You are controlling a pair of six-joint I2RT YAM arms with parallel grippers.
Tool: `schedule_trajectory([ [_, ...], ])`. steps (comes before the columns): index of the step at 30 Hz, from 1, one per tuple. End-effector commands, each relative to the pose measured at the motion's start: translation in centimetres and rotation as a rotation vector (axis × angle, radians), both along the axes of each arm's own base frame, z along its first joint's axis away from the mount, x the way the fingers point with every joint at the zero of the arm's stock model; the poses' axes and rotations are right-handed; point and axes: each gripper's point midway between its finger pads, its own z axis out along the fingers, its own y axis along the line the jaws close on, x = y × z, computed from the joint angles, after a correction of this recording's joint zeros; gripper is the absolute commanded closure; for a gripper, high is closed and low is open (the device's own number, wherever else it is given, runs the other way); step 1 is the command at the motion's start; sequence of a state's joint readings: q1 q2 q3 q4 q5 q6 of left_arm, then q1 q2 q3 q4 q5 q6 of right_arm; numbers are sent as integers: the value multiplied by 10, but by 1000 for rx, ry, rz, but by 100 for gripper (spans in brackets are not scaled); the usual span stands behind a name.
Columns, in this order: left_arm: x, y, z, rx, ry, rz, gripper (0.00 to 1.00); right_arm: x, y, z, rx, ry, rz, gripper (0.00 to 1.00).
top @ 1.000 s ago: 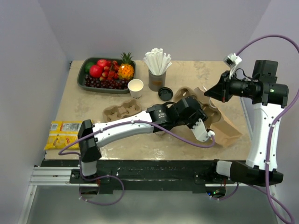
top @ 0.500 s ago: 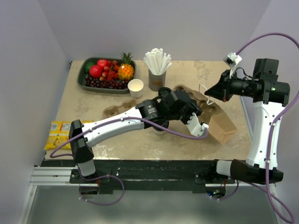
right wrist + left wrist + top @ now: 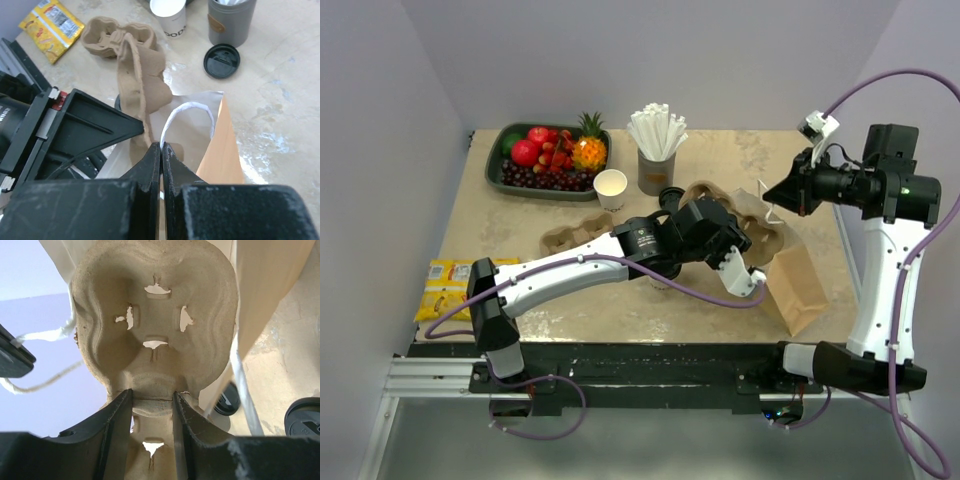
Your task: Pack the takeout coffee
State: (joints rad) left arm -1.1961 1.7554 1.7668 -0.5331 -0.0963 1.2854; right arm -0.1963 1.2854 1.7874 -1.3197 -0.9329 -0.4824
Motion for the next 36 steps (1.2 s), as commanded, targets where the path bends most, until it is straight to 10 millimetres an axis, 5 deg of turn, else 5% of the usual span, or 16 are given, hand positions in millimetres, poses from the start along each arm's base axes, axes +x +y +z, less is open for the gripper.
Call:
schedule_trajectory([
  [1,-1,15,42,-92,-15,34,100,9,-9,16,-49,-106,-65,100],
  [17,3,8,27,-128,51,88,100,34,21,34,-53,-194,62,100],
  [21,8,13,31,-139,42,130,100,39,30,54,-51,-255,109,100],
  [27,13,16,47,-182,21,166,100,35,54,58,-103,-309,204,100],
  [30,12,14,44,-170,22,160,100,37,55,42,-145,-283,233,100],
  [36,7,2,-7,-95,104,145,100,22,40,-22,-311,-204,319,100],
])
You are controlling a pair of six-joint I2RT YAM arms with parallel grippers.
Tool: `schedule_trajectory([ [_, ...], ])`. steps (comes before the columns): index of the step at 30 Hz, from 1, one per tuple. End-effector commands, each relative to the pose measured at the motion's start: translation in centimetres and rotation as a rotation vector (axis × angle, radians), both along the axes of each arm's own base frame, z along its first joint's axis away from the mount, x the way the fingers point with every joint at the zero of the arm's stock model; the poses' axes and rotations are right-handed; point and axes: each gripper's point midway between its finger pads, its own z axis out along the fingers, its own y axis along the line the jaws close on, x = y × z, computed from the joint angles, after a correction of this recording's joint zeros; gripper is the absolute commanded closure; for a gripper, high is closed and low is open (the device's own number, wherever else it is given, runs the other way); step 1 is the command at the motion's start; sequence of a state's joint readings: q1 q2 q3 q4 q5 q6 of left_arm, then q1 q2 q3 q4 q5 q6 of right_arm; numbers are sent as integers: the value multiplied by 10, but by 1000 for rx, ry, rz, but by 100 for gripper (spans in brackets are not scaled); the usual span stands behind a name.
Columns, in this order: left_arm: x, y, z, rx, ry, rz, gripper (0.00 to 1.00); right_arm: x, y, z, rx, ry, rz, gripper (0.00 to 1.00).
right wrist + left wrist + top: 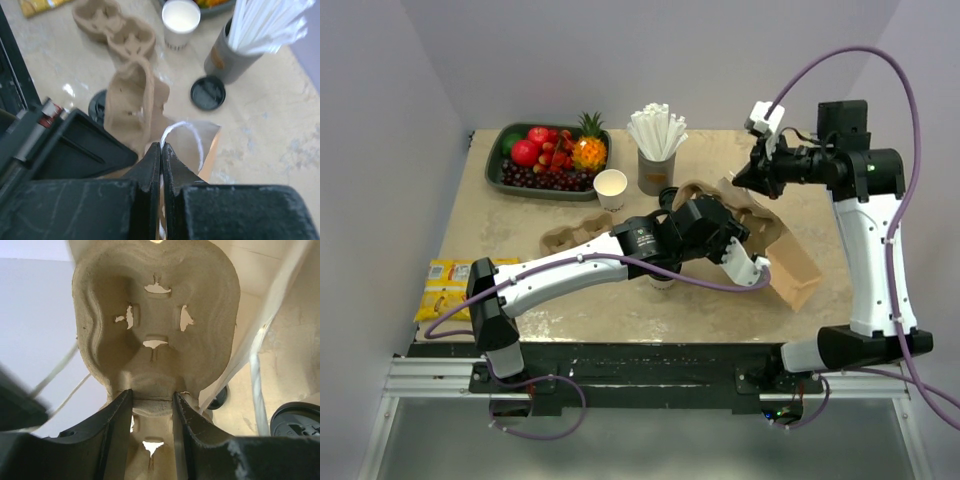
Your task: Pack the takeout coffee
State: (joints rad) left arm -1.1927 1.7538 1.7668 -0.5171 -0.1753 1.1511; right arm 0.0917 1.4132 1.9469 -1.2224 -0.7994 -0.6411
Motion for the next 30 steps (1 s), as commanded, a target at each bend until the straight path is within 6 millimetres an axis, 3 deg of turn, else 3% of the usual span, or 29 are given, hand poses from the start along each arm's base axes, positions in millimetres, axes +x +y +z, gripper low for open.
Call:
schedule_trajectory([
  [1,-1,-9,-18,-30,59,27,100,-13,-19,-45,-172,14,34,100],
  [5,13,-8,-35,7,49,109,100,-29,-25,-52,-186,37,-1,100],
  [12,3,3,-18,-96,81,52,100,-34,-34,-45,-160,40,-136,100],
  [15,-1,7,2,-188,70,33,100,-25,-31,-35,-122,10,-159,100],
  [17,0,6,28,-294,24,32,100,-16,-27,-30,-96,0,-161,100],
  [21,15,24,66,-408,-103,105,100,1,-13,-17,-44,-15,-109,100],
  [22,20,26,84,-470,-143,121,100,4,-10,-16,-45,-21,-96,100],
  [27,53,53,111,-511,-264,269,100,25,8,-2,-67,-92,-32,100],
  [30,61,67,119,-521,-296,315,100,40,15,4,-69,-125,-19,100],
])
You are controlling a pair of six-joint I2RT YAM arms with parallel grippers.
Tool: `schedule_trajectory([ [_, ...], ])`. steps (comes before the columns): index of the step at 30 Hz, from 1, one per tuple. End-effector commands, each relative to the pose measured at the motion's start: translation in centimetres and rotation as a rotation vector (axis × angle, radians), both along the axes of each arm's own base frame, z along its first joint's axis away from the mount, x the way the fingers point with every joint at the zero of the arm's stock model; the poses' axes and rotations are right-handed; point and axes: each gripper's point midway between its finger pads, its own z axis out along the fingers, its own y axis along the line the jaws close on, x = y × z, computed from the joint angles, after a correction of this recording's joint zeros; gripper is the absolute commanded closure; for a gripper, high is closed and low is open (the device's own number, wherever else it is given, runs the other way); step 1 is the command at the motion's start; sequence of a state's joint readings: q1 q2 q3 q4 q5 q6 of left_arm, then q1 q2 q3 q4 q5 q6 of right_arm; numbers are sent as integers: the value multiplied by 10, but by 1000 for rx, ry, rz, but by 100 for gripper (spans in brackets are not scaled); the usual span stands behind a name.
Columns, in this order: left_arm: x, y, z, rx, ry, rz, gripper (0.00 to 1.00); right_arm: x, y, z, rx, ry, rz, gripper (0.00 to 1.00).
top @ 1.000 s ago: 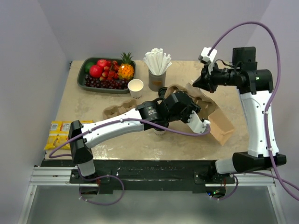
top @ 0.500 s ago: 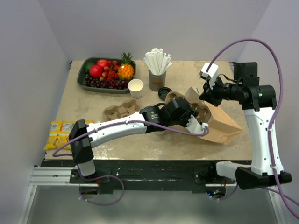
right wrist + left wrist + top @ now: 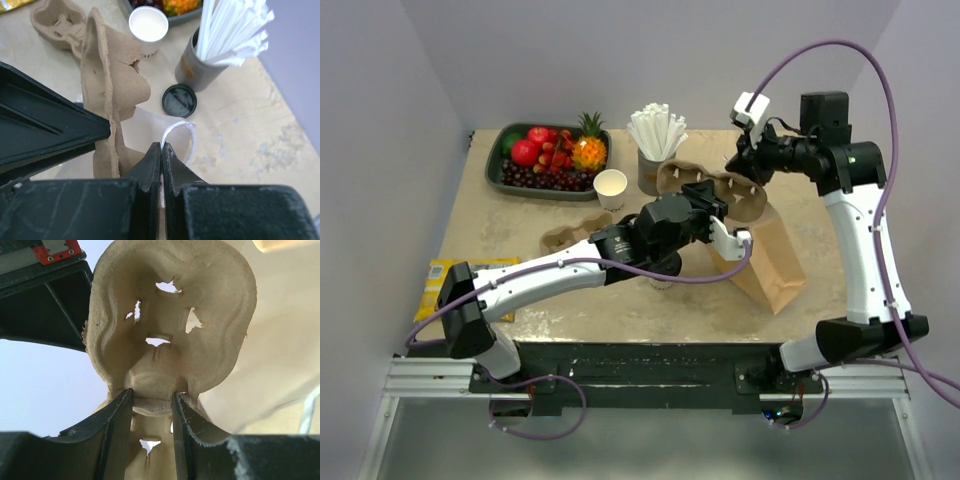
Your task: Pack the takeout coffee
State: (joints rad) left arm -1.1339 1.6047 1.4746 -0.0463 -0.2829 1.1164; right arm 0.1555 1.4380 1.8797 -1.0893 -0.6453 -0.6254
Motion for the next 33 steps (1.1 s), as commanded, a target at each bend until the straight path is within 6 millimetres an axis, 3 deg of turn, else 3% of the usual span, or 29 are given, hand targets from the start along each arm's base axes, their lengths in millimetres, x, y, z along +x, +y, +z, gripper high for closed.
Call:
schedule_trajectory([
  [1,25,38,83,-239,-167,167,100,14,16,22,15,-75,50,100],
  [3,28,48,82,-286,-163,201,100,23,18,36,28,-116,43,100],
  [4,28,53,93,-363,-179,206,100,33,21,32,29,-105,45,100],
  [5,28,53,85,-368,-176,199,100,38,21,44,39,-137,41,100],
  [6,29,55,84,-369,-197,207,100,43,22,45,40,-139,40,100],
  [7,28,61,102,-468,-244,221,100,47,24,48,50,-139,35,100],
  [9,33,62,97,-492,-282,238,100,56,26,51,52,-147,35,100],
  [11,35,68,109,-593,-309,252,100,60,24,46,44,-136,26,100],
  [15,50,70,97,-675,-229,290,100,52,19,39,17,-133,15,100],
  [17,48,69,80,-630,-206,273,100,49,15,31,-5,-119,11,100],
  [21,35,73,73,-582,-161,223,100,46,8,23,-32,-116,-15,100],
  [22,34,69,64,-537,-122,215,100,43,6,24,-34,-116,-23,100],
  [23,32,70,70,-548,-103,203,100,44,6,17,-35,-103,-28,100],
  [26,30,59,57,-545,-16,172,100,44,0,12,-24,-93,-63,100],
  [33,39,43,52,-751,137,189,100,41,-16,3,-59,-73,-105,100],
])
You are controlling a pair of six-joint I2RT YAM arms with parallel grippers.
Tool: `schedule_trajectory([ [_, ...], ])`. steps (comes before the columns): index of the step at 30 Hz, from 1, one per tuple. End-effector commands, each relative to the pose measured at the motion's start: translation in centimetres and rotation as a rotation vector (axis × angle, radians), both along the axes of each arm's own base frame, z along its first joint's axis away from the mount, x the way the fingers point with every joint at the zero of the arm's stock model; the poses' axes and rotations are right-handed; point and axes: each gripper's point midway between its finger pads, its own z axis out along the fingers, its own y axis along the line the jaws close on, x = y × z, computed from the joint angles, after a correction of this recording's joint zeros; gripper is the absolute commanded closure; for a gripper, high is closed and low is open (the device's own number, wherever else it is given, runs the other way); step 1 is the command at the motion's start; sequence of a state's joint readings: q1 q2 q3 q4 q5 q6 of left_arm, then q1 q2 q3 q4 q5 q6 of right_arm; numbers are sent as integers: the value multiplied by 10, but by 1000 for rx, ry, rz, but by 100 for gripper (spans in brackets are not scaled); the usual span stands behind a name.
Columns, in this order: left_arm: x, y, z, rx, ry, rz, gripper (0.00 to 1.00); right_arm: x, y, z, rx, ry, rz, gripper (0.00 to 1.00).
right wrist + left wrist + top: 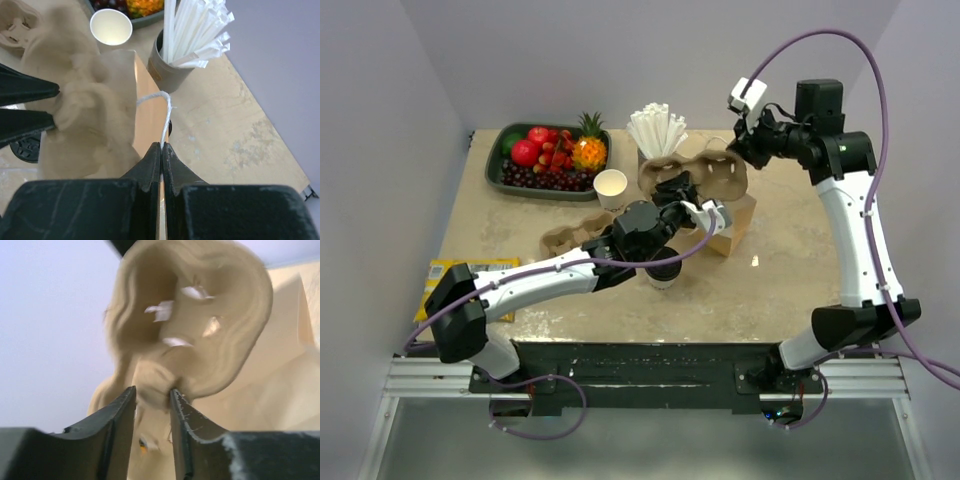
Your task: Pack the takeout coffee
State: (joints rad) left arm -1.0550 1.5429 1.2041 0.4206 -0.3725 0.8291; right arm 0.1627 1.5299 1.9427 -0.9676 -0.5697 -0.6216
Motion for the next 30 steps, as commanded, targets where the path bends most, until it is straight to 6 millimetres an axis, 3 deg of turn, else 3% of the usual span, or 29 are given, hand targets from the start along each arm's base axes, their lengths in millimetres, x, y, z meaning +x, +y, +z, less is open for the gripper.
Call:
schedule_trajectory([
  [1,6,0,55,-330,45,9,100,-9,-16,-6,-32,25,-61,100],
  [6,4,-7,80,-429,106,-22,100,-11,-34,0,-27,11,-108,100],
  [9,-10,-11,100,-466,119,-123,100,-12,-49,-1,-14,19,-139,100],
  [11,-23,-14,97,-452,123,-198,100,-14,-53,-3,-2,32,-144,100],
  [16,-28,-19,77,-425,193,-224,100,-21,-45,6,71,44,-150,100],
  [27,-21,-6,93,-345,144,-204,100,-35,-37,0,97,76,-109,100],
  [28,-21,-4,101,-348,140,-216,100,-35,-37,1,100,76,-109,100],
  [30,-22,-5,98,-288,167,-265,92,-35,-37,2,105,75,-110,100],
])
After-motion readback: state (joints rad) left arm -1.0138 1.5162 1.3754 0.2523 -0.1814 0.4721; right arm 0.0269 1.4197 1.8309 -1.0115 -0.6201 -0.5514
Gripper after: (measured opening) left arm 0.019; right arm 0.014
